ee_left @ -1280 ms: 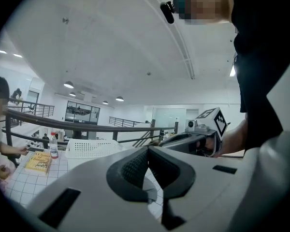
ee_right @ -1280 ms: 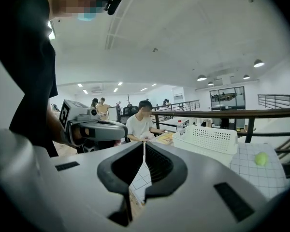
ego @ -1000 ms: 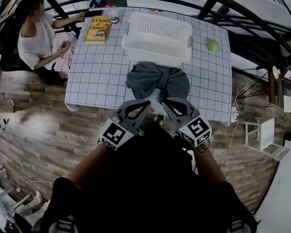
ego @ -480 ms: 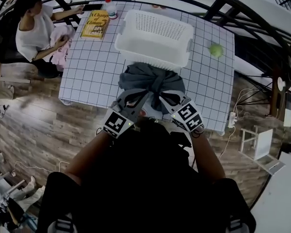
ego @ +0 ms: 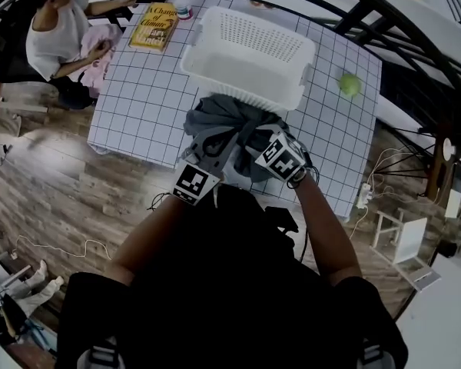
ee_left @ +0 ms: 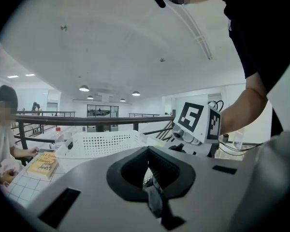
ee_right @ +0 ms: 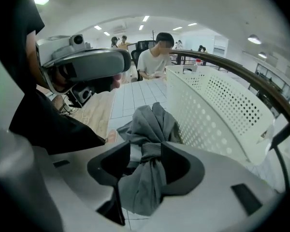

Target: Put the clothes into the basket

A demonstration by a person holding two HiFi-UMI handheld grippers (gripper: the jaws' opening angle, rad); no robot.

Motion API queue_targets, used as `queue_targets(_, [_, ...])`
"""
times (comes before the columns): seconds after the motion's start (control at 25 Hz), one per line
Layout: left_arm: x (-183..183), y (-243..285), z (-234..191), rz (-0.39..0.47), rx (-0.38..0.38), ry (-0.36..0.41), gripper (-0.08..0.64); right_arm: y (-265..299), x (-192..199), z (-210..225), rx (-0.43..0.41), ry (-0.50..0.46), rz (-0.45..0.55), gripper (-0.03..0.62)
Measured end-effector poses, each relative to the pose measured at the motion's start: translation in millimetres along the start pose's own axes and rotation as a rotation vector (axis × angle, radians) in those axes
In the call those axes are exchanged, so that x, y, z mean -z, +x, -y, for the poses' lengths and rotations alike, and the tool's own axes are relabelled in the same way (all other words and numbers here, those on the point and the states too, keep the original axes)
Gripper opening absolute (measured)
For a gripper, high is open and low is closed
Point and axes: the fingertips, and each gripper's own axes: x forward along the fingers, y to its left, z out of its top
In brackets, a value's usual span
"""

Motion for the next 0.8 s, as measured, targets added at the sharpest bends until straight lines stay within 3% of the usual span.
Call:
queue_targets(0.16, [14.2, 13.2, -11.4, -0.006, 0.012, -0.001, 0.003, 30.3, 16.4, 3.9, -0.054, -0.019, -0.136, 0.291])
queue_targets(0.28, [27.9, 22.1, -25.8, -0.028, 0.018, 0.001, 0.003, 49.4, 22.9, 12.4, -0.038, -0.039, -0.204, 0.347])
queue_targets(0.56, [53.4, 31.0, -47.4, -0.071, 0.027, -0.023, 0.003, 93.9, 35.6, 29.3, -0.009, -0.085, -0.309, 0.436])
queue_targets(0.8, [65.7, 34.6, -59.3, -0.086, 0.037, -0.040, 0.003, 120.9, 45.9, 27.8, -0.042, -0.101, -0.365, 0.445])
